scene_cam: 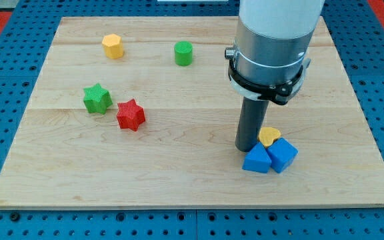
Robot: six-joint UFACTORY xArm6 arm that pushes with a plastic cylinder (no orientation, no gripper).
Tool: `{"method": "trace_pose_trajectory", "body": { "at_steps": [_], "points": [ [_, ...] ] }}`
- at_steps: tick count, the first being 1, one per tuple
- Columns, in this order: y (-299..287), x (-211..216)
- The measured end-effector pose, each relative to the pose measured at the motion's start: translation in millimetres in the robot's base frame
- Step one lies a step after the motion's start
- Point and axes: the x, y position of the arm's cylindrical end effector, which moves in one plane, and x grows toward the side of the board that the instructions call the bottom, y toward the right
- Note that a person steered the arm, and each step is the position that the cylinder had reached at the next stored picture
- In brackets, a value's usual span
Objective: Point your arm at the yellow hexagon
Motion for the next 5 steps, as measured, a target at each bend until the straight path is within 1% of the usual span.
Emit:
{"method": "trace_pose_trajectory", "body": {
  "at_steps": [1,2,3,4,5],
  "points": [
    [0,-10],
    [-8,-35],
    [-13,-46],
    [-16,-71],
    [-33,-97]
  ]
}}
